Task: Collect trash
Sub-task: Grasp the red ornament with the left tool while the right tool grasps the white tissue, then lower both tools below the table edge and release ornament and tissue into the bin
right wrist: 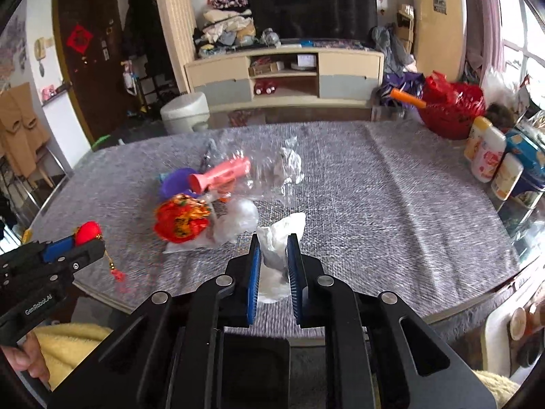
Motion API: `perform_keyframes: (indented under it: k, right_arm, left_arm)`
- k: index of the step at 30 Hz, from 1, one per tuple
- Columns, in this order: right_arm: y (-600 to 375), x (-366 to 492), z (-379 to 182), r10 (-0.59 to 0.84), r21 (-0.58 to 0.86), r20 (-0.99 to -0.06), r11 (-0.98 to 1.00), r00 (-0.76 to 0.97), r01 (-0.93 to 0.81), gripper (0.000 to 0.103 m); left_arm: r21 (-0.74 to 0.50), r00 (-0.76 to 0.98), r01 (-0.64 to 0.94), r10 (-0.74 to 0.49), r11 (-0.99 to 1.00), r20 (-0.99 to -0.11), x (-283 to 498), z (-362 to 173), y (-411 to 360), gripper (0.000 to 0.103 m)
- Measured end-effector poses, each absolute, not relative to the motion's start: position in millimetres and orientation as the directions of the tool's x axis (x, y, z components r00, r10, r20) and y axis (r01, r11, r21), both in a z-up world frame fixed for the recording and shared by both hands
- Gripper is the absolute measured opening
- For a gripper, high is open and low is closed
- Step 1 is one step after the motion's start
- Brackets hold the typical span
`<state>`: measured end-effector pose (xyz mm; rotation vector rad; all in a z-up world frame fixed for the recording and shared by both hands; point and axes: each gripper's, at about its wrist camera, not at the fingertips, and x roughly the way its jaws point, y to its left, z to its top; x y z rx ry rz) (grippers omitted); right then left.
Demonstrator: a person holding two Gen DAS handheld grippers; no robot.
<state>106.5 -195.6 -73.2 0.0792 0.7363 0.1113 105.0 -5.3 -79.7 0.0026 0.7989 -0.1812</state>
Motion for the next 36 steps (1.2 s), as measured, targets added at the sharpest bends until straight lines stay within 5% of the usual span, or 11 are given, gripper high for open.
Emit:
perform_keyframes:
  k: [23, 25, 26, 27, 36]
  right_arm:
    - [-204, 43, -103, 0.195, 0.18, -0.737, 0.979, 0.648, -0.09, 0.018]
    - [-205, 46, -108, 0.181, 0.176, -0.744, 0.982, 0.643, -0.072, 0.034]
    - [-207, 49, -112, 0.175, 0.182, -0.744, 0.982, 0.644, -0.056, 0.057]
    - [-210, 51, -115, 0.17, 0.188, -0.743, 0.981, 0.648, -0.043, 0.065]
    - [-224, 91, -154, 0.177, 0.232, -0.79, 0.972, 0.588, 0.02, 0.068]
  left_arm:
    - [-0.061, 0.639, 0.201, -0.178, 0.978, -0.748, 22, -97, -18, 0.03]
    - [-0.062, 0.636, 0.197, -0.175, 0.978, -0.751, 25, -99, -16, 0.03]
    - [-0.062, 0.632, 0.195, -0.174, 0.979, -0.755, 27, -101, -16, 0.03]
    - [-0.063, 0.629, 0.195, -0.174, 0.979, -0.758, 28, -102, -16, 0.03]
    - [-0.076, 0.589, 0.193, -0.178, 0.978, -0.788, 48, -124, -18, 0.03]
